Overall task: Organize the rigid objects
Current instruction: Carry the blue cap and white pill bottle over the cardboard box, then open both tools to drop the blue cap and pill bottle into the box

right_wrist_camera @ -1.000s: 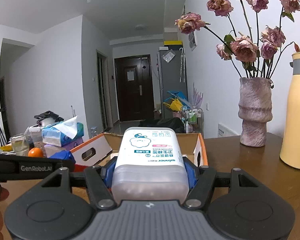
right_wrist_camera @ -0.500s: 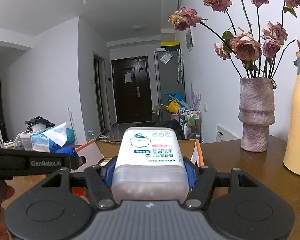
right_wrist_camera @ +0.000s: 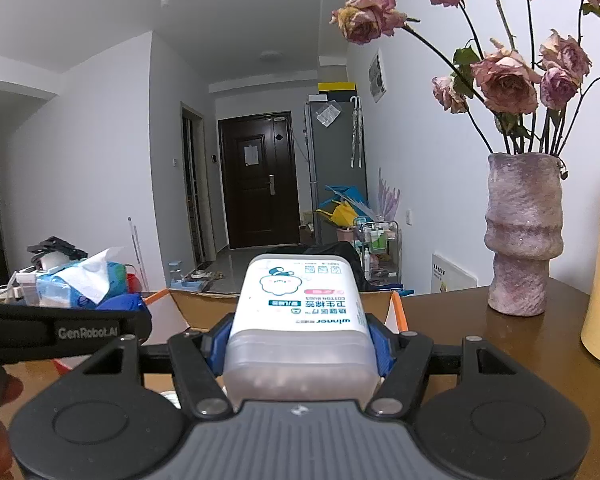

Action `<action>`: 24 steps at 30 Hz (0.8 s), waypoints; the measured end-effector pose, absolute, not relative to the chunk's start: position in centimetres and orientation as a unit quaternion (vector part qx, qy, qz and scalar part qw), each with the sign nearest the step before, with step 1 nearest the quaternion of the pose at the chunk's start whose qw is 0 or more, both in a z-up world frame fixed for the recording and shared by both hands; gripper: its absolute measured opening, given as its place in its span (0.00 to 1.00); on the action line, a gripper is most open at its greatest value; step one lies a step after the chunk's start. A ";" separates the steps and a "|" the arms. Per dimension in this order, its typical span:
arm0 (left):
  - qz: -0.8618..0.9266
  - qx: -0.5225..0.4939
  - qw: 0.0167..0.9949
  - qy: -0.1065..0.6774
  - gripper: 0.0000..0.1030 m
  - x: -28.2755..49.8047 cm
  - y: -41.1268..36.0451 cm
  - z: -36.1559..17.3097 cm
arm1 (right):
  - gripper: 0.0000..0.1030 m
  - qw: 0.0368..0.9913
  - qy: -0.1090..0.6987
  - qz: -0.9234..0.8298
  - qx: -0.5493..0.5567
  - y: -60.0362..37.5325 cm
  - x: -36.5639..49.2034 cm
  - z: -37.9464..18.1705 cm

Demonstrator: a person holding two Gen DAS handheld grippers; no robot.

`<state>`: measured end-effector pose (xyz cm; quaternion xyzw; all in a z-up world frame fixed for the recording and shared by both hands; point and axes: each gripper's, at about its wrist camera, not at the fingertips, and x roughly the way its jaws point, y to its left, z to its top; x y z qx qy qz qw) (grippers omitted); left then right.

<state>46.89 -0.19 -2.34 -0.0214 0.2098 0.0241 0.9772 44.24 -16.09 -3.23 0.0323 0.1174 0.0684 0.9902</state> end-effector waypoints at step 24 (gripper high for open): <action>0.047 0.000 0.973 0.226 0.52 53.1 0.6 -3.7 | 0.63 0.987 0.143 0.073 0.019 -15.5 50.3 -4.2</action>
